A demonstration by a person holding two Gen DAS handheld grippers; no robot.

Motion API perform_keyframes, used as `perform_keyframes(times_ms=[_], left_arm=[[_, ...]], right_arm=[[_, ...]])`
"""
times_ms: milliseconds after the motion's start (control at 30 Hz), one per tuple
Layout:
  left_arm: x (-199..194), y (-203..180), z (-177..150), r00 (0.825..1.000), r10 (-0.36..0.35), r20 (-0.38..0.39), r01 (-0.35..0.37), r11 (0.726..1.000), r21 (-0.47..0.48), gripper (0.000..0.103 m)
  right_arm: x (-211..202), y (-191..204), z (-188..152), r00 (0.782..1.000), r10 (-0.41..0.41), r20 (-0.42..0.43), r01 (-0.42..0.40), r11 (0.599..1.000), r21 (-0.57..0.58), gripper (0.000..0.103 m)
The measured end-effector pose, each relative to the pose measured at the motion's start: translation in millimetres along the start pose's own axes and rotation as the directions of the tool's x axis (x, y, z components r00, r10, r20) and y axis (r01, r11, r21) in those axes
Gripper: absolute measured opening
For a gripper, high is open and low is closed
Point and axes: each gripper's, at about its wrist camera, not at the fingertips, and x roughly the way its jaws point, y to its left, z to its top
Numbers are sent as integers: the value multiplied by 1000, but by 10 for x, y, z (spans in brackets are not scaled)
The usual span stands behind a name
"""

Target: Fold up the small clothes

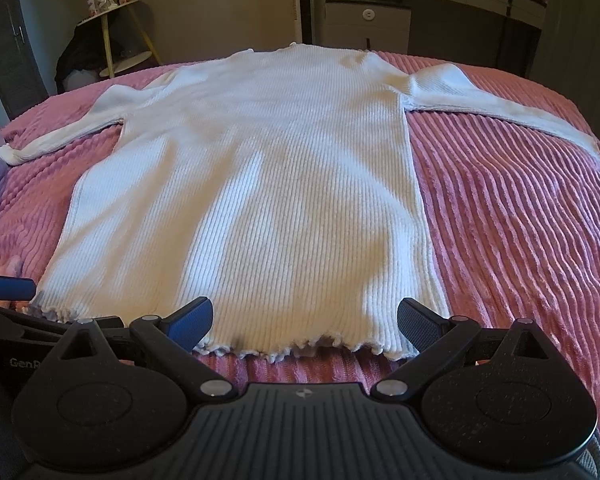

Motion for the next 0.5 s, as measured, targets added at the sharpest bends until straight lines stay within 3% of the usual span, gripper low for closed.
perform_keyframes(times_ms=[500], left_arm=[[36, -46, 16, 1000, 6, -14, -6, 999, 33, 103]], right_arm=[[34, -31, 9, 999, 35, -19, -35, 999, 17, 99]])
